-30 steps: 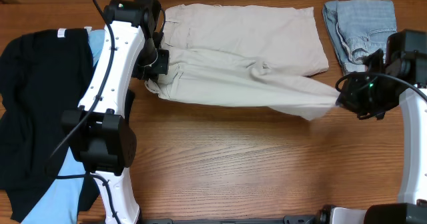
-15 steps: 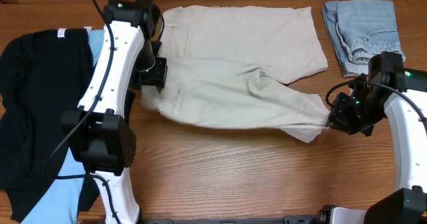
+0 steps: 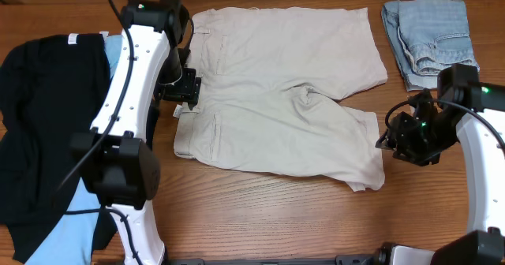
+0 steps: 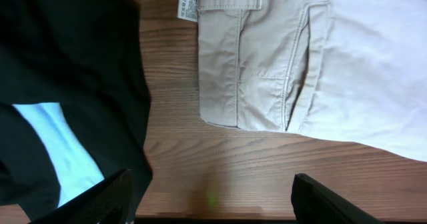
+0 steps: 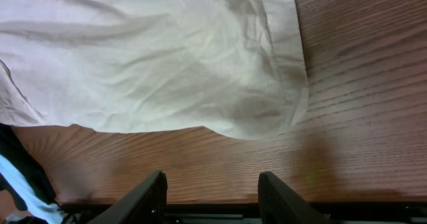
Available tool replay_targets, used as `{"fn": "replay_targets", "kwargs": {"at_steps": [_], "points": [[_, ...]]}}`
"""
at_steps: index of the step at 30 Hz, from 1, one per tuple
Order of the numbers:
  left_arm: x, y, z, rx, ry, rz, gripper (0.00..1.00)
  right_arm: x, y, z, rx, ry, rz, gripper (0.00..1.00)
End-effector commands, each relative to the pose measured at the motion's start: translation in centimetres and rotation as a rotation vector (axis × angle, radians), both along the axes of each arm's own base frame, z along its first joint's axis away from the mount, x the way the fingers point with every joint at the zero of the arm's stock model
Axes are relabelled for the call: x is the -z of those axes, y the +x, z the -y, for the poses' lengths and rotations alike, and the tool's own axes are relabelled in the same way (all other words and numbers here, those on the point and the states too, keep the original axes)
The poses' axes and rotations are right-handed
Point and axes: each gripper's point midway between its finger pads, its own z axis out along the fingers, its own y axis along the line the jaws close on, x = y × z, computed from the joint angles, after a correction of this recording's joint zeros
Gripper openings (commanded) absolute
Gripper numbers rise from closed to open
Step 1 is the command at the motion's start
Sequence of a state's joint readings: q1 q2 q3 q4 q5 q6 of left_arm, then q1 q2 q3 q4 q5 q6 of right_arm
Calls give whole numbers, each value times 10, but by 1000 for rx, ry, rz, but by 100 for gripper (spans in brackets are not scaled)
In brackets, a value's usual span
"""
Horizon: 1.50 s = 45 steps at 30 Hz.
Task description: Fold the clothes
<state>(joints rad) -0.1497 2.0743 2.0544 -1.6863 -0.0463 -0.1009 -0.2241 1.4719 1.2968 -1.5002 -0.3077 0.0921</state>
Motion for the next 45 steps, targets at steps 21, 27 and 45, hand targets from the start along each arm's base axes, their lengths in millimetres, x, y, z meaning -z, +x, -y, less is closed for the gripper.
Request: {"fn": "replay_targets", "kwargs": {"at_steps": [21, 27, 45], "points": [[2, -61, -5, -510, -67, 249, 75, 56, -27, -7, 354, -167, -59, 53], [50, -68, -10, -664, -47, 274, 68, 56, -23, -7, 435, -157, -41, 44], [144, -74, -11, -926, -84, 328, 56, 70, -28, -8, 450, -154, -60, 58]]}}
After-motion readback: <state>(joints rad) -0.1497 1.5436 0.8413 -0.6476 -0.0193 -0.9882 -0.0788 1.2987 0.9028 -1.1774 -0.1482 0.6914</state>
